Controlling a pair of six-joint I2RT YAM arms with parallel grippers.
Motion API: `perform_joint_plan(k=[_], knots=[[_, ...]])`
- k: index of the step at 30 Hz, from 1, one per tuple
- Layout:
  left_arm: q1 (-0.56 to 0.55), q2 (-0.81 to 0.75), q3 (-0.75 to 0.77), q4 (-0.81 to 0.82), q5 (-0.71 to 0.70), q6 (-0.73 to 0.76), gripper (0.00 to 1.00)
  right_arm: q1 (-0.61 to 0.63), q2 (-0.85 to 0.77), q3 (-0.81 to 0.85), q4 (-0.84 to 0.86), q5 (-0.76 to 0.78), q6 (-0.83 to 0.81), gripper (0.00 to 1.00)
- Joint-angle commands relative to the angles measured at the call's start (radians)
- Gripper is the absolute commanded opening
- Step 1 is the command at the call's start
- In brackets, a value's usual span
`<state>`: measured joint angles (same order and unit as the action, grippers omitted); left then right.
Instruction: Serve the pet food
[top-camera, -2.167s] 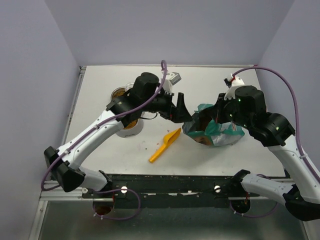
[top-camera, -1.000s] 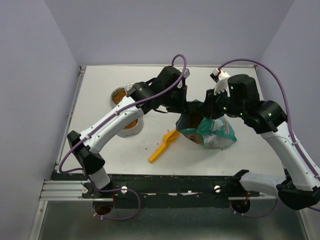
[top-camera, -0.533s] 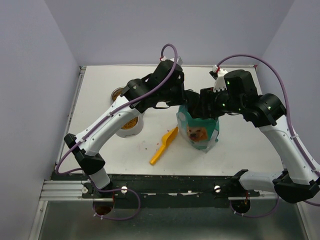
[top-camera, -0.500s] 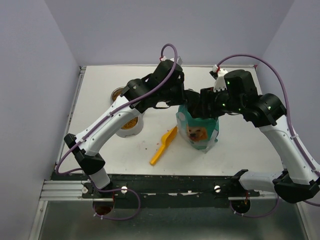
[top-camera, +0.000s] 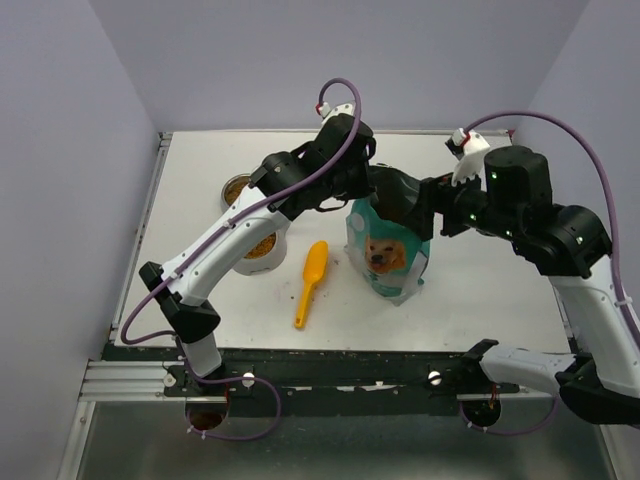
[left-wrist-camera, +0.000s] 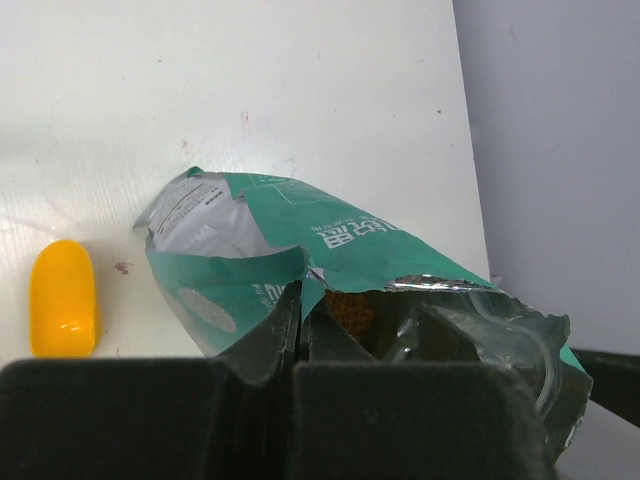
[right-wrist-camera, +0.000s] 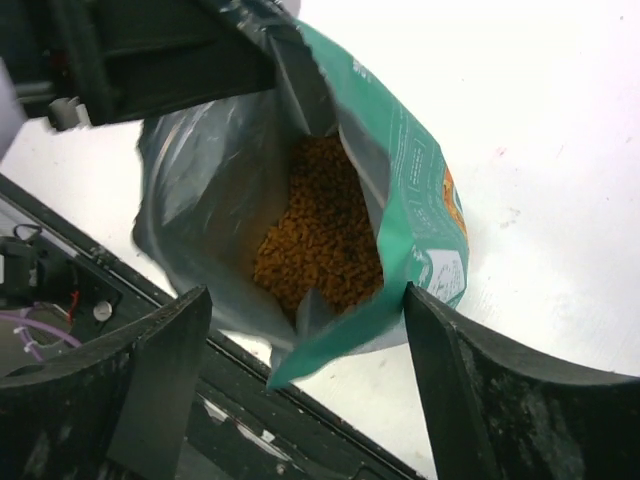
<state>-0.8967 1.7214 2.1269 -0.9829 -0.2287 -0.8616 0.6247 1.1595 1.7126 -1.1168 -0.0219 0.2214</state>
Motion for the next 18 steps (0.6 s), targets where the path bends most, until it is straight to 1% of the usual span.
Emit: perform_joint_plan(k=[1,2,3,8,10,11,12,16,18], knots=[[0.008,-0.063,0.125,0.253,-0.126,-0.016,0.00,0.006,-0.127,-0.103,0.152,-0.066,-0.037,0.87],[0.008,-0.066,0.125,0.256,-0.130,-0.013,0.00,0.004,-0.147,-0.128,0.170,-0.058,-0.036,0.93],[0.008,-0.066,0.125,0.262,-0.129,-0.008,0.00,0.006,-0.168,-0.155,0.185,-0.058,-0.034,0.94],[0.008,-0.066,0.120,0.267,-0.112,-0.016,0.00,0.006,-0.208,-0.264,0.238,-0.095,-0.077,0.94],[0.008,-0.065,0.120,0.267,-0.107,-0.019,0.00,0.006,-0.221,-0.318,0.308,-0.095,-0.097,0.94],[0.010,-0.065,0.120,0.270,-0.106,-0.019,0.00,0.006,-0.221,-0.335,0.340,-0.089,-0.112,0.92],[0.008,-0.065,0.120,0.271,-0.103,-0.020,0.00,0.006,-0.215,-0.344,0.363,-0.101,-0.137,0.88],[0.008,-0.065,0.123,0.273,-0.109,-0.034,0.00,0.007,-0.166,-0.337,0.394,-0.112,-0.159,0.75],[0.008,-0.060,0.126,0.273,-0.112,-0.040,0.00,0.006,-0.156,-0.341,0.405,-0.069,-0.145,0.63]])
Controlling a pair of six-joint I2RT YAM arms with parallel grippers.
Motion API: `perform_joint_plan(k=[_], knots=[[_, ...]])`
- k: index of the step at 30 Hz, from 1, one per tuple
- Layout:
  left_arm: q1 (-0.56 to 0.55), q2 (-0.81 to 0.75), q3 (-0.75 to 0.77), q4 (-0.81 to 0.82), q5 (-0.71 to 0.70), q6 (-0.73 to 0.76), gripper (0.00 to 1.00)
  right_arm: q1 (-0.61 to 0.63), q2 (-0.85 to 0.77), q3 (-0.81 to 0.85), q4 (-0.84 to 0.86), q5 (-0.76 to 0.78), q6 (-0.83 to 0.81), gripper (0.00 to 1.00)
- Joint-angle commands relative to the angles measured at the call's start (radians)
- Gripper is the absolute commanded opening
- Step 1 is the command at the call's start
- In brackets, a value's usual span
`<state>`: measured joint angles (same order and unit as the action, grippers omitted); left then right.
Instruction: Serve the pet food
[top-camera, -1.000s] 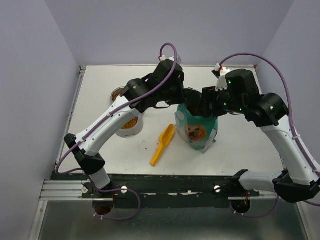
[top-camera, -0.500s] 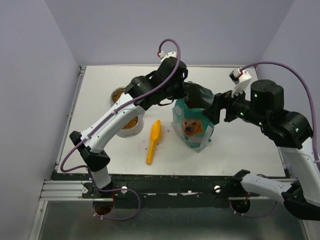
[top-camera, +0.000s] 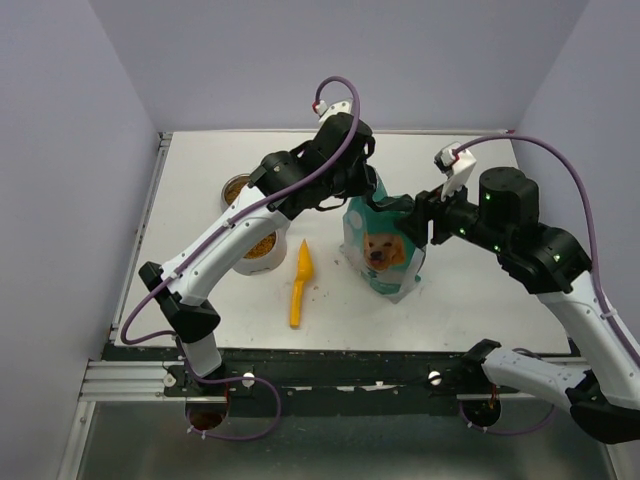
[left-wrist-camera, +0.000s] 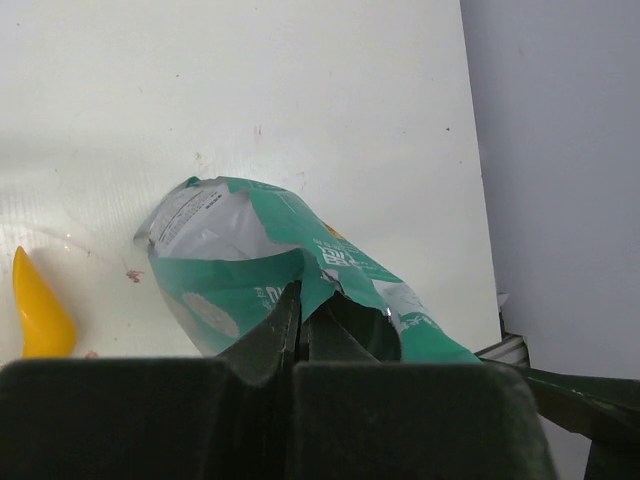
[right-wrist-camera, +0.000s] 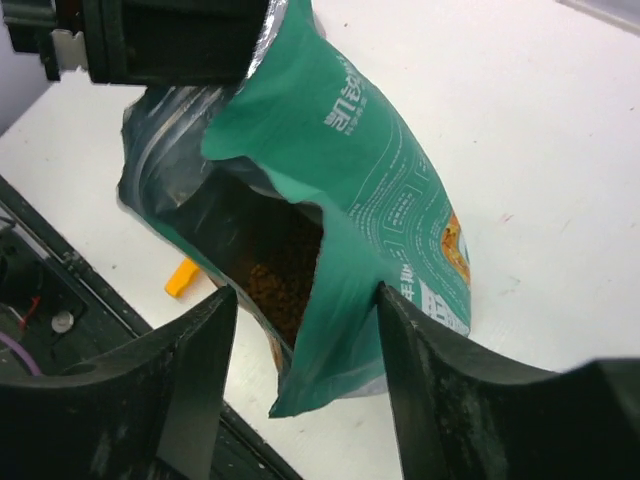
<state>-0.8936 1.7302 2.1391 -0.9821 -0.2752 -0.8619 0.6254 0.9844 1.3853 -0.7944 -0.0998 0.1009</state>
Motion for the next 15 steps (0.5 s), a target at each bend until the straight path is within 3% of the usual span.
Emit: perform_joint_plan(k=[1,5,9,15], knots=[[0.005,-0.069,0.114,0.272,-0.070,-0.043,0.00,0.005,0.017,-0.020,0.092,0.029,-0.020,0.58],[0.007,-0.075,0.114,0.269,-0.120,-0.043,0.00,0.005,-0.006,-0.037,0.101,0.054,-0.013,0.24],[0.008,-0.086,0.114,0.283,-0.179,-0.006,0.00,0.005,-0.026,-0.049,0.051,0.092,-0.029,0.00],[0.027,-0.098,0.111,0.312,-0.188,0.064,0.00,0.005,-0.087,-0.078,0.004,0.147,-0.049,0.00]])
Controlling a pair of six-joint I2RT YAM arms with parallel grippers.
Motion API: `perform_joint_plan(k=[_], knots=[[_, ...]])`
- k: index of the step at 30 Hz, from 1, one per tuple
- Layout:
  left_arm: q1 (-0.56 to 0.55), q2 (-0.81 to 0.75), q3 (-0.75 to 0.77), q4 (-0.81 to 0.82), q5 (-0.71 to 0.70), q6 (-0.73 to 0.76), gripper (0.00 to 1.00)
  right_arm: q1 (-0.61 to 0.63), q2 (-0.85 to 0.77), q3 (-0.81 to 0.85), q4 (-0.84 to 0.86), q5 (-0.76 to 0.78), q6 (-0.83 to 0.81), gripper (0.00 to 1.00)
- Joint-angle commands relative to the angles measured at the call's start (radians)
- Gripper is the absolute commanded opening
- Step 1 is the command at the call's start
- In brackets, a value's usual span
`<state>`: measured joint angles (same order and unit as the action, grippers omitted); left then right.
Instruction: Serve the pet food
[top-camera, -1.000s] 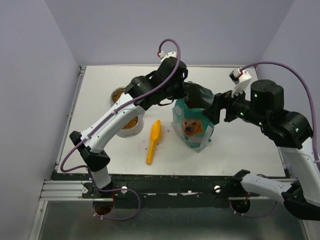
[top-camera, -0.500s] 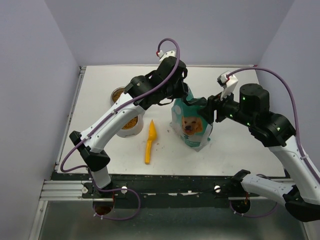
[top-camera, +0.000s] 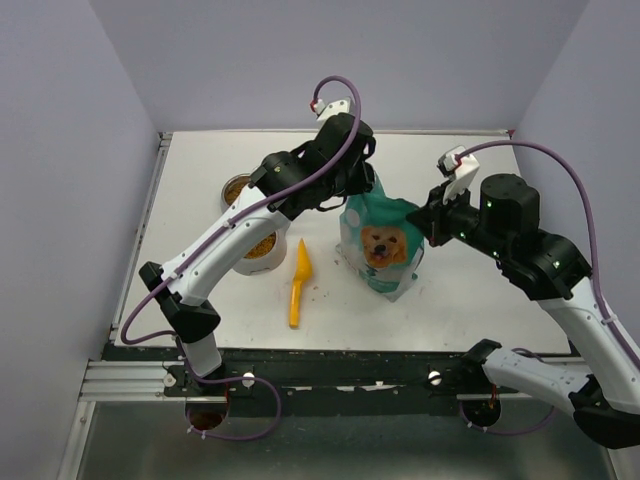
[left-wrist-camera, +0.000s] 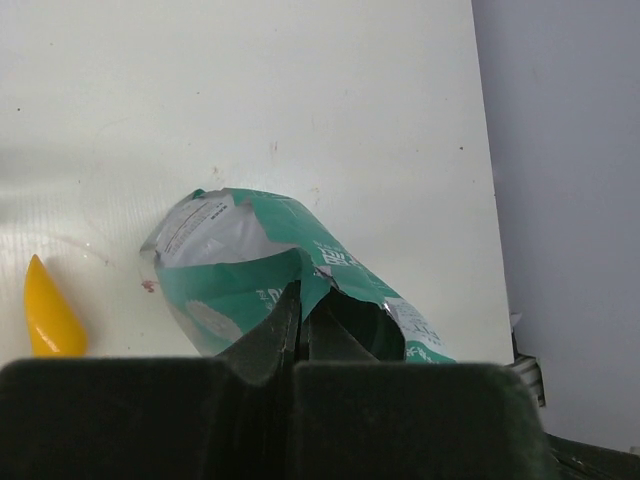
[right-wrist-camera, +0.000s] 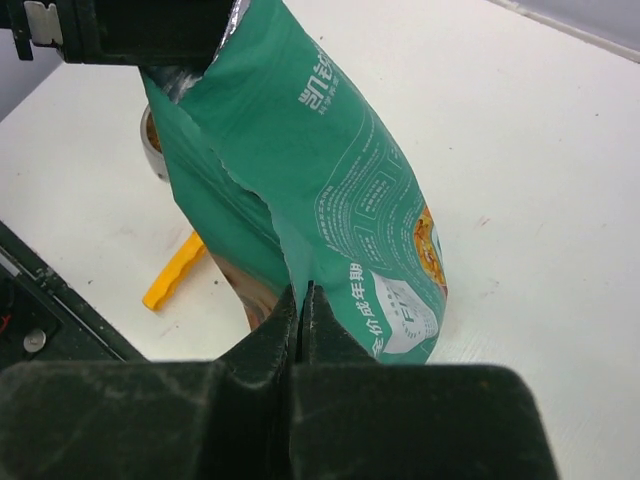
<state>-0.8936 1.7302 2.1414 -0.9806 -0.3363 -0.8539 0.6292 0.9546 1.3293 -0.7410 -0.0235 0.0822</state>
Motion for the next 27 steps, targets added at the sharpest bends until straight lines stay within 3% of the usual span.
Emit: perform_joint_plan(k=[1,3,5,7,11,14,17,22,24,27], knots=[[0.031,-0.104,0.106,0.328,-0.081,0.094,0.11,0.001,-0.060,-0.027,-0.052,0.068,-0.036,0.00],[0.044,-0.130,0.078,0.374,0.012,0.203,0.42,0.001,-0.063,-0.027,-0.064,0.062,-0.055,0.00],[0.048,-0.187,-0.007,0.431,0.071,0.301,0.61,0.001,-0.062,-0.019,-0.074,0.048,-0.071,0.00],[0.070,-0.277,-0.133,0.500,0.152,0.363,0.73,0.001,-0.057,-0.002,-0.080,0.056,-0.068,0.00],[0.224,-0.421,-0.404,0.672,0.458,0.317,0.81,0.001,0.015,0.067,-0.142,0.051,-0.004,0.00],[0.340,-0.423,-0.466,0.724,0.736,0.239,0.82,0.001,0.036,0.080,-0.149,0.043,0.043,0.00],[0.349,-0.329,-0.333,0.550,0.769,0.225,0.83,0.001,0.026,0.070,-0.146,0.066,0.057,0.00],[0.352,-0.178,-0.143,0.245,0.767,0.018,0.76,0.001,0.036,0.068,-0.173,0.077,0.042,0.01],[0.354,-0.164,-0.164,0.259,0.804,-0.057,0.70,0.001,0.035,0.067,-0.176,0.089,0.031,0.00],[0.355,-0.179,-0.296,0.405,0.865,-0.233,0.69,0.001,0.019,0.054,-0.163,0.097,0.013,0.00]])
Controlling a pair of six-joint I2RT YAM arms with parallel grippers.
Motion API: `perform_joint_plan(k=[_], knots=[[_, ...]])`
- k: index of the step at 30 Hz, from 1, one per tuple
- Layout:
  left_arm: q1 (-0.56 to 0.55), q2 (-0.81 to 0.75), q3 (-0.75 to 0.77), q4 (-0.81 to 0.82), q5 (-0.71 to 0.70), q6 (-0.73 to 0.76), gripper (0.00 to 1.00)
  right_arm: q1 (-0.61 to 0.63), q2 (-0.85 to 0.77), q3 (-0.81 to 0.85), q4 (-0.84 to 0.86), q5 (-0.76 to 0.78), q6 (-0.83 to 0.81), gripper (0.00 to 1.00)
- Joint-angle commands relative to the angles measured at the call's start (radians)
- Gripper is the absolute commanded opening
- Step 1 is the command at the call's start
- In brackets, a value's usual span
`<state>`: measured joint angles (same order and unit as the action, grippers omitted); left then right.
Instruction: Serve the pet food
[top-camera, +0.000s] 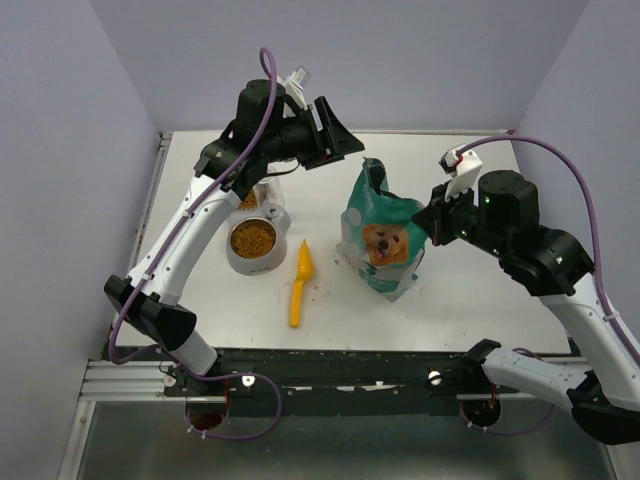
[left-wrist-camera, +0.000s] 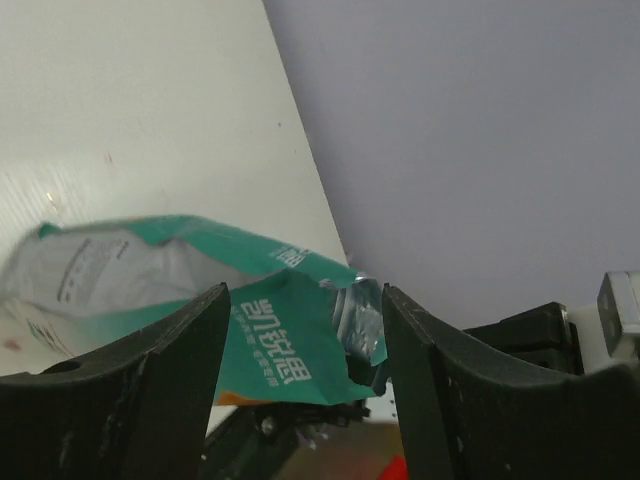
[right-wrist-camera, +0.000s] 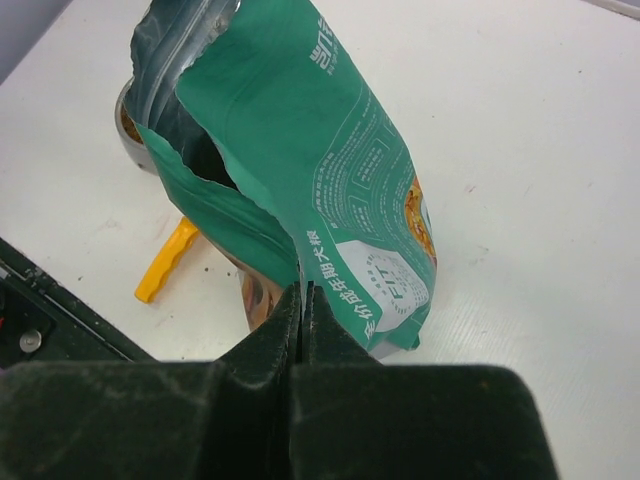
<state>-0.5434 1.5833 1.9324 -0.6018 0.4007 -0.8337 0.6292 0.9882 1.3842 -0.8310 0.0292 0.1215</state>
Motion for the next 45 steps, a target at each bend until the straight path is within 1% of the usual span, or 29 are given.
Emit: perform_joint_plan(k=[1,2,4,7,9,11,13,15,16,17,19,21,23,24,27,29,30,31,32,33,34,36,38,39,41,43,44,45], knots=[[0.005,-0.029,-0.130,0.099,0.153,-0.307,0.70,0.001,-0.016,-0.004,-0.072,0.043,-0.029,0.00],[0.005,-0.022,-0.151,0.147,0.188,-0.377,0.70,0.001,-0.017,-0.002,-0.074,0.041,-0.034,0.00],[0.003,0.003,-0.159,0.200,0.228,-0.444,0.72,0.000,-0.017,-0.002,-0.074,0.038,-0.040,0.00],[0.003,0.020,-0.151,0.189,0.247,-0.462,0.75,0.001,-0.020,-0.002,-0.080,0.034,-0.049,0.00],[0.005,0.014,-0.174,0.175,0.250,-0.479,0.78,0.001,-0.031,-0.007,-0.080,0.041,-0.051,0.00],[0.005,0.001,-0.243,0.238,0.266,-0.542,0.78,0.001,-0.043,-0.014,-0.074,0.052,-0.052,0.00],[0.003,-0.017,-0.335,0.372,0.283,-0.617,0.77,0.000,-0.054,-0.025,-0.074,0.060,-0.063,0.00],[0.005,-0.032,-0.413,0.581,0.302,-0.672,0.71,0.001,-0.056,-0.027,-0.079,0.060,-0.074,0.00],[0.005,-0.042,-0.443,0.684,0.297,-0.680,0.70,0.000,-0.053,-0.025,-0.083,0.060,-0.074,0.01],[0.005,-0.054,-0.463,0.765,0.290,-0.653,0.70,0.000,-0.049,-0.025,-0.088,0.061,-0.074,0.00],[0.011,-0.071,-0.454,0.774,0.282,-0.535,0.70,0.001,-0.048,-0.020,-0.089,0.060,-0.071,0.01],[0.016,-0.095,-0.444,0.783,0.280,-0.373,0.70,0.001,-0.046,-0.017,-0.091,0.049,-0.063,0.01],[0.019,-0.120,-0.444,0.797,0.300,-0.178,0.65,0.001,-0.043,-0.017,-0.094,0.026,-0.068,0.01],[0.019,-0.131,-0.449,0.797,0.315,-0.089,0.65,0.000,-0.045,-0.017,-0.095,0.012,-0.081,0.00],[0.043,-0.146,-0.484,0.830,0.447,0.115,0.63,0.001,-0.042,-0.005,-0.112,-0.081,-0.111,0.00],[0.060,-0.154,-0.529,0.838,0.527,0.262,0.58,0.001,-0.039,0.007,-0.134,-0.104,-0.111,0.00],[0.072,-0.158,-0.550,0.843,0.570,0.310,0.54,0.001,-0.037,0.010,-0.147,-0.109,-0.111,0.00],[0.085,-0.161,-0.570,0.849,0.588,0.358,0.48,0.001,-0.034,0.012,-0.157,-0.109,-0.111,0.00],[0.097,-0.163,-0.579,0.821,0.596,0.399,0.39,0.001,-0.028,0.018,-0.169,-0.107,-0.111,0.00],[0.106,-0.161,-0.570,0.788,0.616,0.451,0.34,0.001,-0.020,0.030,-0.180,-0.104,-0.111,0.00],[0.112,-0.161,-0.561,0.739,0.613,0.503,0.34,0.001,-0.011,0.041,-0.195,-0.100,-0.111,0.00],[0.111,-0.161,-0.544,0.639,0.586,0.654,0.37,0.001,0.013,0.068,-0.221,-0.081,-0.111,0.00],[0.109,-0.146,-0.540,0.579,0.579,0.761,0.47,0.001,0.030,0.087,-0.250,-0.066,-0.148,0.00],[0.109,-0.132,-0.538,0.577,0.587,0.781,0.52,0.001,0.036,0.094,-0.256,-0.064,-0.151,0.00],[0.111,-0.094,-0.521,0.585,0.621,0.809,0.57,0.000,0.049,0.105,-0.269,-0.077,-0.146,0.00],[0.111,-0.037,-0.481,0.596,0.674,0.800,0.57,0.001,0.050,0.110,-0.278,-0.092,-0.138,0.00],[0.111,-0.005,-0.454,0.596,0.723,0.783,0.57,0.001,0.052,0.108,-0.280,-0.103,-0.137,0.00],[0.109,0.035,-0.422,0.629,0.768,0.750,0.55,0.001,0.055,0.105,-0.283,-0.120,-0.135,0.00]])
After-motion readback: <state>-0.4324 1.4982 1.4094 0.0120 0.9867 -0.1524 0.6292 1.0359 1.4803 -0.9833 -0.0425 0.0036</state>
